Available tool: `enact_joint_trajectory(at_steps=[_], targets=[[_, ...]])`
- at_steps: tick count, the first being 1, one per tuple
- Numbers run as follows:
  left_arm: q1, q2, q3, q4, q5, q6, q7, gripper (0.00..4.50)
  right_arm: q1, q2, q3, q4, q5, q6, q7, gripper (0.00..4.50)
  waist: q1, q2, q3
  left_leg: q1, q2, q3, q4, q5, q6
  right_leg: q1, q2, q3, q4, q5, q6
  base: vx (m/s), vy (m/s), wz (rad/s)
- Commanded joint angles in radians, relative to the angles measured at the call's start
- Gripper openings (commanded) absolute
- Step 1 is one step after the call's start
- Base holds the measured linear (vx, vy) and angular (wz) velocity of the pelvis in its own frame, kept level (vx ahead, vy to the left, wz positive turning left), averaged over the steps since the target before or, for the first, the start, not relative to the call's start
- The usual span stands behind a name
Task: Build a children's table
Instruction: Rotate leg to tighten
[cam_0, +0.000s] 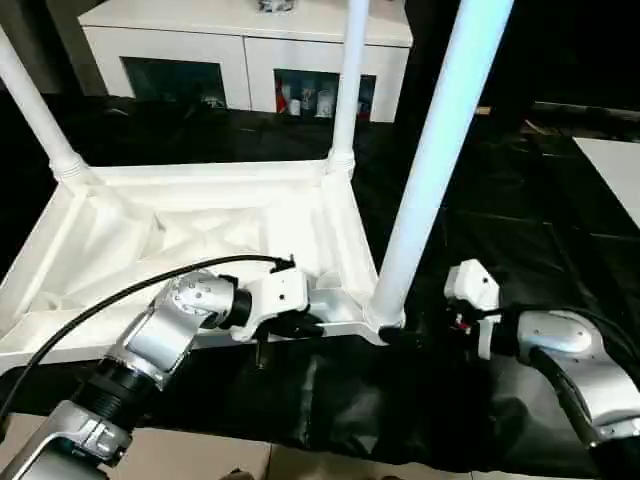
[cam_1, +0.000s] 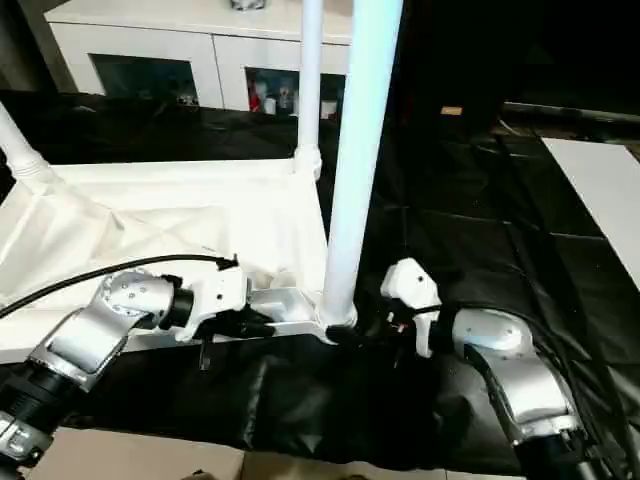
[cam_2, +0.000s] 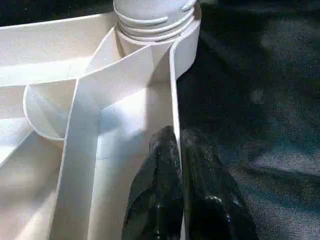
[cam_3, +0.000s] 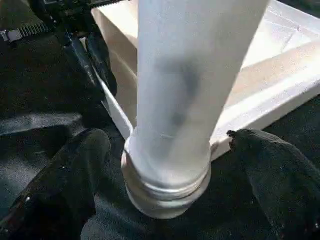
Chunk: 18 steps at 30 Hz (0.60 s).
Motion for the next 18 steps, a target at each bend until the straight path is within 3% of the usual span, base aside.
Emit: enact_joint_trajectory(at_steps=[1, 5, 6, 8, 18], targets=[[0.008, -0.001, -0.037, -0.017, 0.015, 0.0, -0.026, 0.0, -0.026, 0.001, 0.002, 0.026, -0.023, -0.012, -0.007, 4.4, -0.002, -0.006, -0.057, 0.005, 0.031, -0.003, -0.075, -0.199, 0.059, 0.051, -0.059, 0.029, -0.063, -0.205, -0.223, 0.0, 0.0, 0.0], [0.007, -0.003, -0.039, -0.019, 0.017, 0.005, -0.025, 0.0, -0.041, 0.007, 0.018, 0.045, -0.029, -0.008, -0.006, 4.4, -0.001, -0.006, -0.058, 0.006, 0.031, -0.003, -0.074, -0.193, 0.056, 0.052, -0.059, 0.029, -0.062, -0.198, -0.22, 0.0, 0.0, 0.0], [0.007, -0.003, -0.039, -0.02, 0.018, 0.006, -0.025, 0.0, -0.044, 0.009, 0.022, 0.049, -0.031, -0.007, -0.004, 4.15, -0.002, -0.005, -0.059, 0.005, 0.031, -0.003, -0.073, -0.187, 0.058, 0.052, -0.058, 0.028, -0.06, -0.184, -0.225, 0.0, 0.0, 0.0], [0.007, -0.003, -0.04, -0.02, 0.018, 0.008, -0.025, 0.0, -0.049, 0.011, 0.032, 0.059, -0.04, -0.013, 0.002, 4.15, -0.001, -0.005, -0.059, 0.005, 0.031, -0.003, -0.073, -0.189, 0.06, 0.053, -0.058, 0.028, -0.06, -0.181, -0.227, 0.0, 0.0, 0.0], [0.002, -0.005, -0.045, -0.015, 0.024, 0.01, -0.029, 0.0, -0.075, 0.049, 0.041, 0.114, -0.049, -0.035, -0.004, 3.27, -0.001, -0.006, -0.06, 0.006, 0.031, -0.003, -0.072, -0.179, 0.061, 0.054, -0.058, 0.028, -0.058, -0.171, -0.231, 0.0, 0.0, 0.0]])
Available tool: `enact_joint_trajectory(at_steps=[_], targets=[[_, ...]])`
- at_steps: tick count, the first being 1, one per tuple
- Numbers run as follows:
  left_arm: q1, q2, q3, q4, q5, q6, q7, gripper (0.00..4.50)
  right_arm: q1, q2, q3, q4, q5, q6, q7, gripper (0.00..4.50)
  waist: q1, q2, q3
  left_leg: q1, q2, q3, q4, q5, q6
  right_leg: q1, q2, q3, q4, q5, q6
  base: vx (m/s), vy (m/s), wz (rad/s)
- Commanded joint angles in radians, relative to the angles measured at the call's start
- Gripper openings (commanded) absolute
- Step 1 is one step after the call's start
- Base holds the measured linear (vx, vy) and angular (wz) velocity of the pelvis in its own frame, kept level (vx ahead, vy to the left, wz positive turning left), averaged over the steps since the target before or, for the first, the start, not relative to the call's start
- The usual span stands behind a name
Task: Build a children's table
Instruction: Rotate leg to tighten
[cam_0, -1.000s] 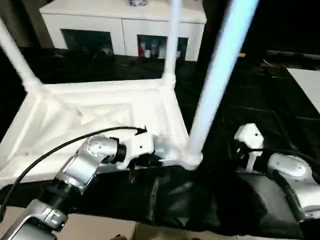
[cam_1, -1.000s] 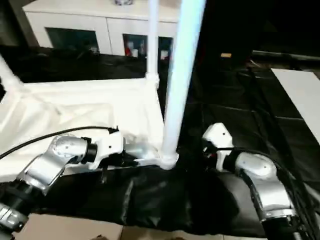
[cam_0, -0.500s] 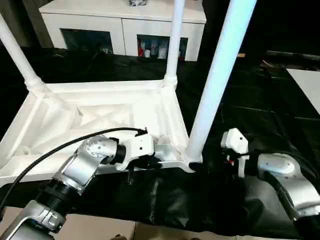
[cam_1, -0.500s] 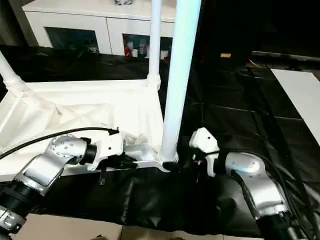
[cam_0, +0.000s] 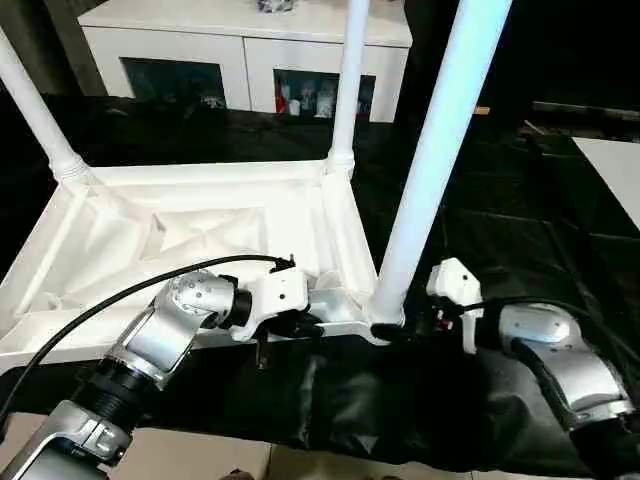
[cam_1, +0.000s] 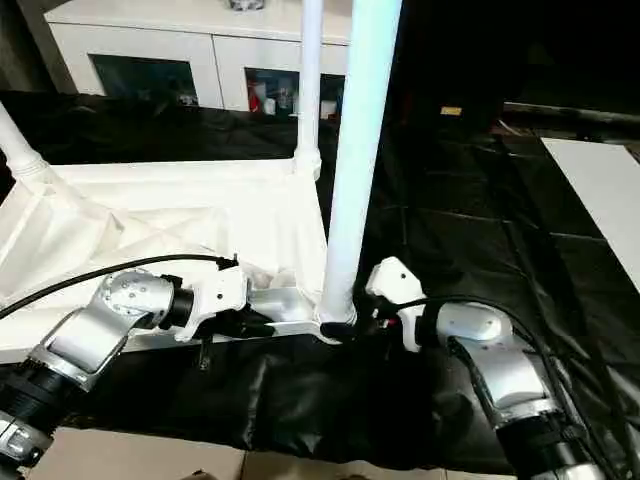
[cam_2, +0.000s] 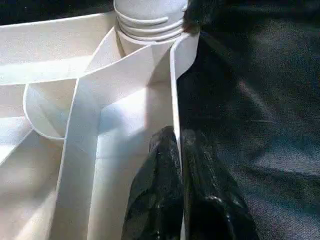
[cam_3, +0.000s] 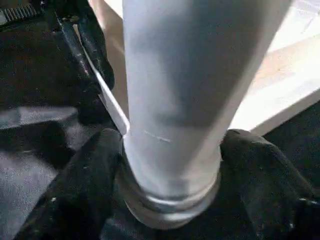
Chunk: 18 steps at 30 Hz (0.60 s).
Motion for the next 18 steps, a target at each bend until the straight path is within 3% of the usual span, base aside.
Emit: enact_joint_trajectory(at_steps=[1, 6, 14, 18], targets=[[0.003, -0.003, -0.043, -0.014, 0.019, 0.004, -0.029, 0.0, -0.018, 0.004, -0.002, 0.012, -0.009, -0.014, -0.007, 3.18, -0.001, -0.006, -0.06, 0.005, 0.031, -0.003, -0.073, -0.176, 0.061, 0.054, -0.058, 0.028, -0.057, -0.166, -0.232, 0.0, 0.0, 0.0], [0.004, -0.002, -0.047, -0.014, 0.022, 0.006, -0.032, 0.0, -0.023, 0.013, 0.001, 0.025, -0.01, -0.025, -0.007, 2.76, -0.001, -0.006, -0.058, 0.005, 0.031, -0.003, -0.073, -0.192, 0.057, 0.053, -0.059, 0.028, -0.061, -0.2, -0.225, 0.0, 0.0, 0.0], [0.014, 0.0, -0.054, -0.015, 0.033, 0.032, -0.023, 0.0, -0.004, 0.045, -0.008, 0.06, -0.021, 0.001, -0.061, 2.64, -0.005, -0.006, -0.056, 0.006, 0.031, -0.004, -0.077, -0.215, 0.047, 0.051, -0.059, 0.028, -0.064, -0.24, -0.215, 0.0, 0.0, 0.0], [0.0, -0.078, -0.026, 0.033, 0.045, 0.118, 0.103, 0.0, -0.014, 0.141, -0.033, 0.118, -0.053, 0.066, -0.253, 2.63, -0.02, -0.003, -0.042, 0.015, 0.028, -0.009, -0.087, -0.346, -0.001, 0.037, -0.057, 0.026, -0.083, -0.436, -0.172, 0.0, 0.0, 0.0]])
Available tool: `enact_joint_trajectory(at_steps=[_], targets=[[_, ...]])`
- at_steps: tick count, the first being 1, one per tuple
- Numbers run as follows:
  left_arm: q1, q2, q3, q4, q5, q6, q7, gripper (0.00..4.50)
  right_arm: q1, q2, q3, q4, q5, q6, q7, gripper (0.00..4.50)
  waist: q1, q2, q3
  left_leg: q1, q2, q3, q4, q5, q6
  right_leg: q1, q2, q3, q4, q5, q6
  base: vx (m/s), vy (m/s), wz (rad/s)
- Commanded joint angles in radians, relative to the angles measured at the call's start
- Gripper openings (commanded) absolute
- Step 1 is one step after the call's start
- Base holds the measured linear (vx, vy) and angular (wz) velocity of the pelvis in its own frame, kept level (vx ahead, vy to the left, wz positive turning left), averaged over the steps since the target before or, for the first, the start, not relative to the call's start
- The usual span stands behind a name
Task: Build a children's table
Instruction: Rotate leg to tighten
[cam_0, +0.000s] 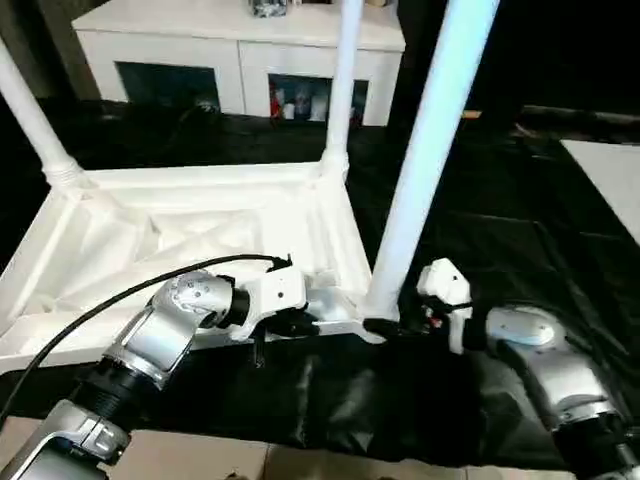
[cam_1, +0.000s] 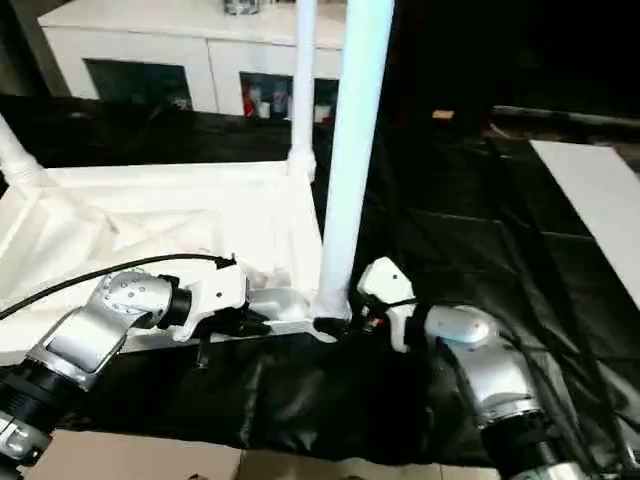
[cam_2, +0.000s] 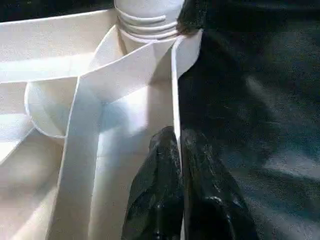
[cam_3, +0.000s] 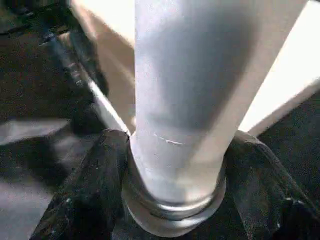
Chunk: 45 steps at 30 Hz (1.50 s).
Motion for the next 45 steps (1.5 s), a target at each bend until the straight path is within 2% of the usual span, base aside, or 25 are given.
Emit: enact_joint_trajectory(at_steps=[1, 4, 7, 10, 13, 14, 15, 16, 18, 19, 20, 21, 24, 26, 27, 29, 30, 31, 32, 34, 36, 39, 42, 44, 45], targets=[[-0.001, -0.052, -0.033, 0.025, 0.009, 0.046, 0.054, 0.0, -0.016, 0.042, -0.02, 0.057, -0.024, 0.074, -0.136, 2.63, -0.006, 0.004, -0.037, 0.01, 0.025, -0.015, -0.086, -0.391, -0.014, 0.023, -0.06, 0.021, -0.094, -0.518, -0.149, 0.0, 0.0, 0.0], [-0.031, -0.137, -0.013, 0.08, 0.025, 0.101, 0.176, 0.0, -0.055, 0.162, -0.073, 0.098, -0.016, 0.151, -0.337, 2.62, -0.023, 0.002, -0.038, 0.008, 0.022, -0.021, -0.089, -0.409, -0.024, 0.019, -0.058, 0.019, -0.102, -0.563, -0.119, 0.0, 0.0, 0.0], [-0.067, -0.204, 0.008, 0.136, 0.042, 0.154, 0.285, 0.0, -0.092, 0.241, -0.1, 0.148, -0.039, 0.182, -0.5, 2.62, -0.031, 0.006, -0.041, 0.003, 0.019, -0.029, -0.093, -0.421, -0.027, 0.025, -0.061, 0.012, -0.109, -0.588, -0.095, 0.0, 0.0, 0.0], [-0.134, -0.319, 0.05, 0.251, 0.068, 0.191, 0.469, 0.0, -0.16, 0.367, -0.135, 0.248, -0.073, 0.168, -0.731, 2.62, -0.046, 0.008, -0.04, 0.018, 0.015, -0.026, -0.087, -0.457, -0.028, 0.008, -0.057, 0.008, -0.119, -0.585, -0.103, 0.0, 0.0, 0.0], [-0.17, -0.37, 0.057, 0.325, 0.094, 0.163, 0.553, 0.0, -0.198, 0.44, -0.109, 0.259, -0.082, 0.119, -0.732, 2.62, -0.047, 0.001, -0.041, 0.015, 0.018, -0.027, -0.092, -0.469, -0.013, 0.013, -0.058, 0.005, -0.124, -0.542, -0.103, 0.0, 0.0, 0.0], [-0.175, -0.375, 0.057, 0.335, 0.099, 0.156, 0.558, 0.0, -0.197, 0.447, -0.097, 0.24, -0.088, 0.101, -0.712, 3.18, -0.045, 0.002, -0.042, 0.016, 0.017, -0.026, -0.091, -0.469, -0.008, 0.013, -0.057, 0.005, -0.124, -0.535, -0.102, 0.0, 0.0, 0.0], [-0.175, -0.372, 0.055, 0.335, 0.101, 0.151, 0.553, 0.0, -0.189, 0.45, -0.101, 0.214, -0.079, 0.092, -0.697, 3.32, -0.041, -0.005, -0.043, 0.012, 0.017, -0.023, -0.092, -0.455, 0.004, 0.015, -0.06, 0.01, -0.121, -0.514, -0.106, 0.0, 0.0, 0.0], [-0.175, -0.368, 0.051, 0.332, 0.103, 0.147, 0.547, 0.0, -0.185, 0.451, -0.105, 0.201, -0.071, 0.089, -0.688, 3.32, -0.04, -0.004, -0.043, 0.009, 0.016, -0.024, -0.094, -0.449, 0.01, 0.017, -0.061, 0.01, -0.119, -0.51, -0.106, 0.0, 0.0, 0.0], [-0.171, -0.35, 0.043, 0.321, 0.104, 0.142, 0.522, 0.0, -0.169, 0.43, -0.099, 0.16, -0.072, 0.083, -0.671, 3.48, -0.041, -0.001, -0.044, 0.0, 0.018, -0.027, -0.099, -0.435, 0.016, 0.023, -0.063, 0.01, -0.114, -0.494, -0.106, 0.0, 0.0, 0.0], [-0.168, -0.341, 0.038, 0.317, 0.104, 0.136, 0.507, 0.0, -0.161, 0.419, -0.099, 0.142, -0.072, 0.08, -0.661, 3.65, -0.046, -0.003, -0.045, -0.013, 0.018, -0.031, -0.103, -0.412, 0.016, 0.035, -0.065, 0.009, -0.108, -0.476, -0.102, 0.0, 0.0, 0.0], [-0.164, -0.335, 0.037, 0.314, 0.105, 0.139, 0.497, 0.0, -0.151, 0.407, -0.1, 0.12, -0.076, 0.08, -0.66, 3.75, -0.046, 0.0, -0.045, -0.017, 0.02, -0.033, -0.107, -0.406, 0.016, 0.037, -0.065, 0.007, -0.106, -0.473, -0.102, 0.0, 0.0, 0.0], [-0.163, -0.331, 0.037, 0.314, 0.105, 0.141, 0.492, 0.0, -0.145, 0.401, -0.102, 0.108, -0.078, 0.08, -0.66, 3.78, -0.044, 0.0, -0.049, -0.007, 0.021, -0.027, -0.099, -0.397, 0.019, 0.028, -0.068, 0.01, -0.109, -0.437, -0.122, 0.0, 0.0, 0.0], [-0.15, -0.295, 0.029, 0.3, 0.107, 0.131, 0.444, 0.0, -0.088, 0.303, -0.096, -0.027, -0.098, 0.101, -0.61, 3.94, -0.03, -0.001, -0.052, -0.003, 0.025, -0.019, -0.096, -0.34, 0.035, 0.033, -0.069, 0.01, -0.1, -0.323, -0.156, 0.039, -0.004, 0.05], [-0.135, -0.265, 0.025, 0.281, 0.102, 0.124, 0.397, 0.0, -0.051, 0.203, -0.083, -0.092, -0.113, 0.118, -0.525, 4.09, -0.025, 0.006, -0.052, -0.004, 0.027, -0.016, -0.095, -0.305, 0.045, 0.036, -0.066, 0.011, -0.092, -0.255, -0.181, 0.055, -0.012, 0.07], [-0.127, -0.247, 0.016, 0.271, 0.099, 0.106, 0.363, 0.0, -0.034, 0.161, -0.086, -0.114, -0.102, 0.125, -0.476, 4.09, -0.021, -0.001, -0.055, -0.009, 0.024, -0.011, -0.09, -0.262, 0.058, 0.041, -0.068, 0.012, -0.087, -0.207, -0.195, 0.053, -0.012, 0.05], [-0.119, -0.231, 0.013, 0.258, 0.095, 0.114, 0.341, 0.0, -0.015, 0.116, -0.09, -0.138, -0.092, 0.129, -0.414, 4.09, -0.014, -0.003, -0.055, -0.01, 0.026, -0.01, -0.087, -0.245, 0.072, 0.047, -0.07, 0.011, -0.086, -0.201, -0.197, 0.0, 0.0, 0.0], [-0.109, -0.193, -0.003, 0.237, 0.092, 0.1, 0.285, 0.0, 0.015, 0.041, -0.102, -0.168, -0.074, 0.119, -0.315, 4.09, -0.011, 0.009, -0.056, -0.011, 0.025, -0.009, -0.087, -0.227, 0.08, 0.05, -0.071, 0.011, -0.087, -0.19, -0.202, 0.0, 0.0, 0.0], [-0.106, -0.181, -0.01, 0.23, 0.092, 0.092, 0.265, 0.0, 0.022, 0.021, -0.106, -0.176, -0.068, 0.117, -0.289, 4.09, -0.008, 0.002, -0.057, -0.01, 0.027, -0.007, -0.084, -0.206, 0.09, 0.051, -0.071, 0.012, -0.084, -0.161, -0.213, 0.0, 0.0, 0.0], [-0.101, -0.165, -0.015, 0.217, 0.089, 0.099, 0.239, 0.0, 0.035, -0.007, -0.112, -0.189, -0.052, 0.114, -0.249, 4.09, -0.008, 0.002, -0.056, -0.013, 0.027, -0.008, -0.085, -0.193, 0.092, 0.052, -0.071, 0.011, -0.081, -0.15, -0.22, 0.0, 0.0, 0.0], [-0.093, -0.127, -0.028, 0.192, 0.081, 0.087, 0.177, 0.0, 0.059, -0.068, -0.12, -0.224, -0.015, 0.11, -0.172, 4.09, -0.004, 0.01, -0.055, -0.009, 0.03, -0.007, -0.085, -0.192, 0.094, 0.054, -0.072, 0.009, -0.084, -0.161, -0.23, 0.0, 0.0, 0.0], [-0.084, -0.087, -0.044, 0.163, 0.068, 0.069, 0.099, 0.0, 0.077, -0.117, -0.122, -0.258, 0.024, 0.125, -0.111, 4.09, -0.005, 0.008, -0.053, -0.009, 0.031, -0.007, -0.087, -0.203, 0.088, 0.053, -0.069, 0.008, -0.083, -0.187, -0.232, 0.0, 0.0, 0.0], [-0.052, 0.003, -0.083, 0.075, 0.023, -0.001, -0.09, 0.0, 0.089, -0.161, -0.113, -0.29, 0.075, 0.148, -0.011, 4.09, -0.008, 0.017, -0.048, -0.005, 0.034, -0.01, -0.094, -0.253, 0.073, 0.05, -0.07, 0.008, -0.09, -0.267, -0.222, 0.0, 0.0, 0.0], [-0.039, 0.037, -0.107, 0.027, 0.013, 0.005, -0.15, 0.0, 0.092, -0.158, -0.071, -0.302, 0.079, 0.153, 0.037, 4.09, -0.009, 0.022, -0.046, 0.005, 0.038, -0.01, -0.097, -0.299, 0.051, 0.04, -0.069, 0.009, -0.095, -0.318, -0.216, 0.0, 0.0, 0.0], [-0.037, 0.044, -0.111, 0.016, 0.017, 0.006, -0.155, 0.0, 0.09, -0.154, -0.051, -0.297, 0.069, 0.149, 0.055, 4.09, -0.003, 0.023, -0.047, 0.018, 0.039, -0.004, -0.094, -0.312, 0.043, 0.029, -0.065, 0.011, -0.094, -0.296, -0.229, 0.0, 0.0, 0.0], [-0.036, 0.044, -0.109, 0.014, 0.018, 0.009, -0.153, 0.0, 0.087, -0.152, -0.04, -0.289, 0.061, 0.142, 0.061, 4.09, -0.001, 0.022, -0.046, 0.015, 0.039, -0.002, -0.095, -0.304, 0.041, 0.032, -0.064, 0.011, -0.089, -0.27, -0.238, 0.0, 0.0, 0.0]])
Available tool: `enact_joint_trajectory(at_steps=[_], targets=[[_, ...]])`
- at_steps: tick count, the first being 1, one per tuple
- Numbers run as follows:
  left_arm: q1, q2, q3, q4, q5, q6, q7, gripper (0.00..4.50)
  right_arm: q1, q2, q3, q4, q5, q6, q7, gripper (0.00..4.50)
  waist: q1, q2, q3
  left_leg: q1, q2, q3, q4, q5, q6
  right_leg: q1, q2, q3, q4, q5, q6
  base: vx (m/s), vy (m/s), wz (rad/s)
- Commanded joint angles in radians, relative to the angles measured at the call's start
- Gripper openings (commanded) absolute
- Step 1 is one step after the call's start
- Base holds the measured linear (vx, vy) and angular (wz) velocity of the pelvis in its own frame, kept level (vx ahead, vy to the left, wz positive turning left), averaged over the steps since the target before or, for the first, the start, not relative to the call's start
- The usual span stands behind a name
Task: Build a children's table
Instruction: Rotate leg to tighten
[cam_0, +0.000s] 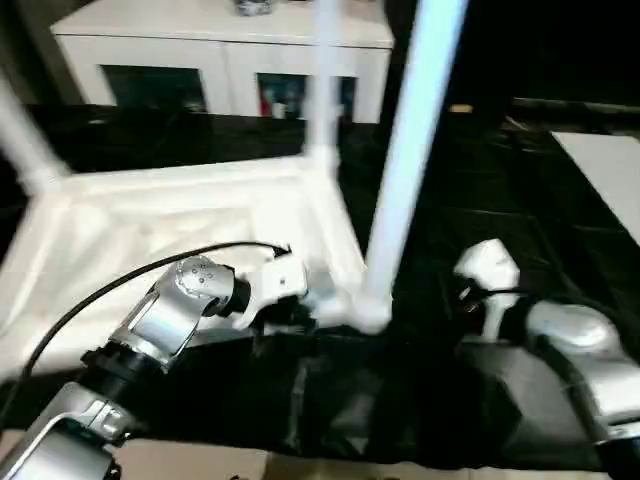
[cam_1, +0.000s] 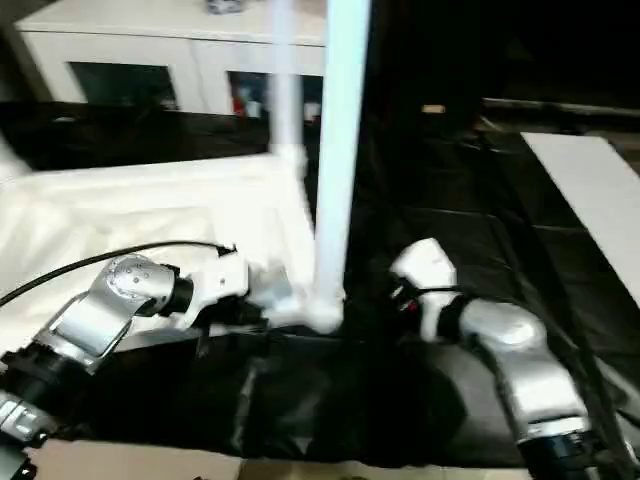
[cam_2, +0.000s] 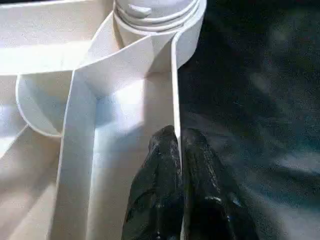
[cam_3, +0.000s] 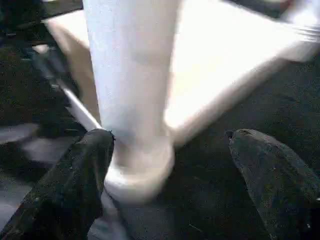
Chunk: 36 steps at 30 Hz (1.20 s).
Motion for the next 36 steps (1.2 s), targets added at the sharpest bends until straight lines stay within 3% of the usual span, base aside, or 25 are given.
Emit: enact_joint_trajectory(at_steps=[1, 2, 3, 11, 12, 27, 36], targets=[[0.024, -0.005, -0.06, 0.003, 0.017, 0.009, -0.028, 0.0, -0.006, -0.001, 0.021, -0.001, -0.018, -0.007, 0.02, 4.09, -0.003, 0.003, -0.049, 0.007, 0.04, -0.007, -0.077, -0.287, 0.036, 0.038, -0.049, 0.036, -0.061, -0.268, -0.232, 0.0, 0.0, 0.0], [0.024, -0.006, -0.057, 0.004, 0.018, 0.011, -0.023, 0.0, -0.011, -0.003, 0.037, 0.006, -0.022, -0.01, 0.031, 4.09, -0.003, -0.015, -0.05, 0.002, 0.04, -0.006, -0.076, -0.277, 0.039, 0.042, -0.05, 0.034, -0.059, -0.264, -0.23, 0.0, 0.0, 0.0], [0.024, -0.007, -0.056, 0.006, 0.019, 0.011, -0.019, 0.0, -0.015, -0.004, 0.051, 0.013, -0.028, -0.013, 0.039, 4.09, 0.001, -0.004, -0.049, 0.0, 0.04, -0.009, -0.077, -0.267, 0.039, 0.043, -0.052, 0.035, -0.056, -0.271, -0.224, 0.0, 0.0, 0.0], [0.031, 0.004, -0.047, -0.008, 0.018, 0.016, -0.027, 0.0, -0.062, 0.004, 0.087, 0.079, -0.054, -0.033, 0.062, 4.09, 0.002, -0.008, -0.053, -0.004, 0.035, -0.006, -0.07, -0.222, 0.048, 0.046, -0.056, 0.037, -0.055, -0.266, -0.212, 0.0, 0.0, 0.0], [0.031, 0.004, -0.047, -0.008, 0.018, 0.016, -0.026, 0.0, -0.074, 0.012, 0.09, 0.097, -0.057, -0.038, 0.057, 3.84, 0.002, -0.008, -0.053, -0.003, 0.035, -0.005, -0.07, -0.216, 0.05, 0.045, -0.055, 0.036, -0.055, -0.262, -0.212, 0.0, 0.0, 0.0], [0.035, 0.009, -0.049, -0.007, 0.021, 0.022, -0.03, 0.0, -0.104, 0.044, 0.105, 0.168, -0.061, -0.057, 0.074, 2.63, 0.001, -0.007, -0.055, -0.001, 0.035, -0.005, -0.069, -0.207, 0.05, 0.046, -0.053, 0.035, -0.051, -0.24, -0.221, 0.0, 0.0, 0.0], [0.045, 0.018, -0.06, -0.018, 0.024, 0.039, -0.043, 0.0, -0.078, 0.041, 0.115, 0.203, -0.098, -0.069, 0.049, 2.51, 0.0, -0.007, -0.056, -0.001, 0.035, -0.005, -0.069, -0.209, 0.048, 0.047, -0.052, 0.035, -0.05, -0.22, -0.228, 0.0, 0.0, 0.0]])
